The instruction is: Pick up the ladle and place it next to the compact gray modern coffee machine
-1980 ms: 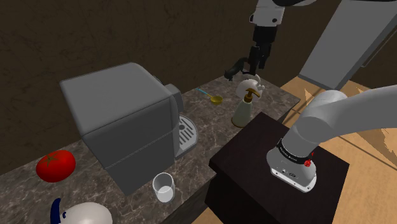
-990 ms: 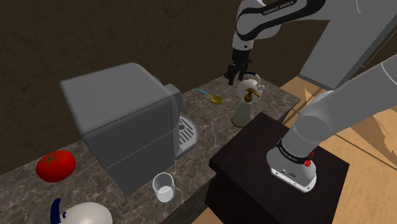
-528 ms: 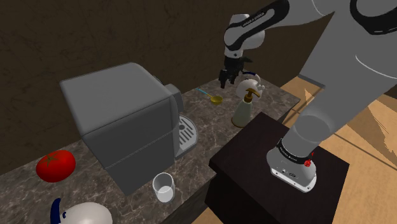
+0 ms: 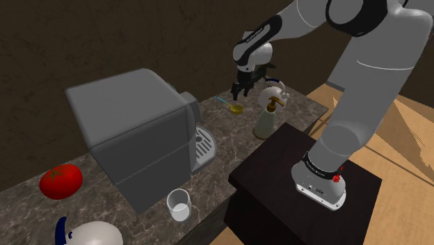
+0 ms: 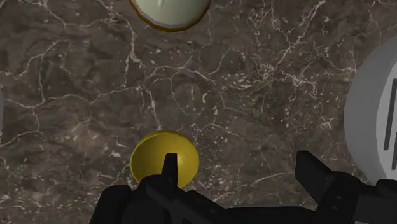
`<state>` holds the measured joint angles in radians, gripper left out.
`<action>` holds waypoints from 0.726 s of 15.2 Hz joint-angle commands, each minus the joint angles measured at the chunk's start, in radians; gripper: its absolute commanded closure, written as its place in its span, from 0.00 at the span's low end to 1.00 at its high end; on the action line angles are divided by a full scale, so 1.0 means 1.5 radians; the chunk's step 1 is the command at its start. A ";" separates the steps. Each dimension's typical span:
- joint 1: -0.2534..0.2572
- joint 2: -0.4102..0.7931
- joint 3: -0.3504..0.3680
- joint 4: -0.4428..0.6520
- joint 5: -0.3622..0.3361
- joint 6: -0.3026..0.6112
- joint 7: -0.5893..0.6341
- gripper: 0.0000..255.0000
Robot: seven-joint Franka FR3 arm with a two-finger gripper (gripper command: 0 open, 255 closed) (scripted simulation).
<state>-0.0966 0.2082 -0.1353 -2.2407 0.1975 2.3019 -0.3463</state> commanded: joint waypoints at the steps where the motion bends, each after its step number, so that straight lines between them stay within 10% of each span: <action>1: -0.009 0.058 0.000 0.045 0.016 0.013 -0.015 0.00; 11: -0.059 0.318 0.019 0.284 0.070 0.039 -0.049 0.00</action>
<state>-0.1776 0.6447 -0.1099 -1.8595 0.2971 2.3636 -0.4184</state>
